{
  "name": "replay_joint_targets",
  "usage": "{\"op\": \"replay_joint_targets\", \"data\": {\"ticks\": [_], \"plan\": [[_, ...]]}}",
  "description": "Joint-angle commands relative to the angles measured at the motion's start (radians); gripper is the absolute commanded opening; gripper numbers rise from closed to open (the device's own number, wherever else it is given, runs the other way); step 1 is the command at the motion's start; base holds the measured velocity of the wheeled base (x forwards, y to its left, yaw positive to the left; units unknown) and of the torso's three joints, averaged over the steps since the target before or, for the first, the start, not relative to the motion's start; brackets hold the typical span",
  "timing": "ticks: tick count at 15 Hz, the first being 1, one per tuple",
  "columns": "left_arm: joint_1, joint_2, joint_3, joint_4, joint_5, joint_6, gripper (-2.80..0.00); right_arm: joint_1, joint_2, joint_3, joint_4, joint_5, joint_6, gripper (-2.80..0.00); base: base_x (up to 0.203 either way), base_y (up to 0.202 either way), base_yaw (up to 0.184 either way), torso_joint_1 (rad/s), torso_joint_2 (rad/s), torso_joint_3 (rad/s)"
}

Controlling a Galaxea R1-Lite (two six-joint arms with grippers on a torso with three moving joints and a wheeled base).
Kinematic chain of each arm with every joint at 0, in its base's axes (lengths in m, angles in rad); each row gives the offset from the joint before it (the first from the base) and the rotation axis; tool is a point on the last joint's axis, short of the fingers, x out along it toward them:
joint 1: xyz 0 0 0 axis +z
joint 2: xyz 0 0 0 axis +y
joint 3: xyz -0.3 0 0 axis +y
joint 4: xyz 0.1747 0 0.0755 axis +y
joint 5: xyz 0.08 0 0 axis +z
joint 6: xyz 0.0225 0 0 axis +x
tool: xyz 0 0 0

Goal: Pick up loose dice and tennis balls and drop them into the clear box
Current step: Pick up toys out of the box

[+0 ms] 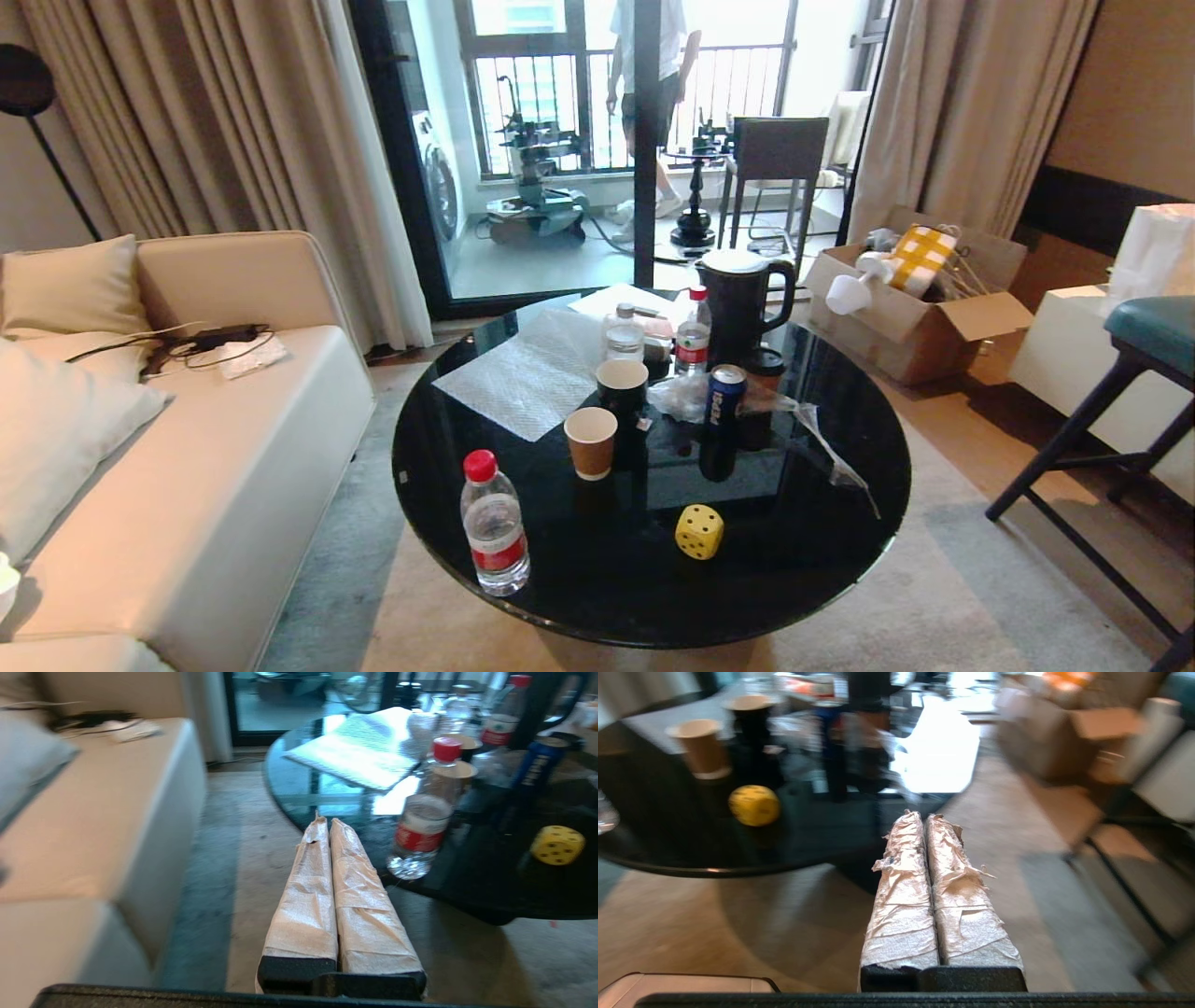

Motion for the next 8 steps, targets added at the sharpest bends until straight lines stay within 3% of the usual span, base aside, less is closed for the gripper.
{"op": "replay_joint_targets", "data": {"ticks": [1, 3, 8], "plan": [[0.000, 0.000, 0.002, 0.000, 0.001, 0.000, -2.80, 0.000, 0.000, 0.001, 0.000, 0.000, 0.001, -2.80, -0.002, -0.004, 0.156, 0.000, 0.00, 0.002], [0.000, 0.000, 0.000, 0.000, 0.001, 0.000, -2.80, 0.000, 0.000, 0.001, 0.000, 0.000, -0.001, -2.80, 0.002, -0.006, 0.109, 0.001, 0.00, 0.000], [0.000, 0.000, 0.000, 0.000, 0.001, 0.001, -2.80, 0.000, 0.000, 0.000, 0.000, 0.000, -0.002, -2.80, 0.000, 0.000, 0.000, 0.000, 0.00, 0.000]]}}
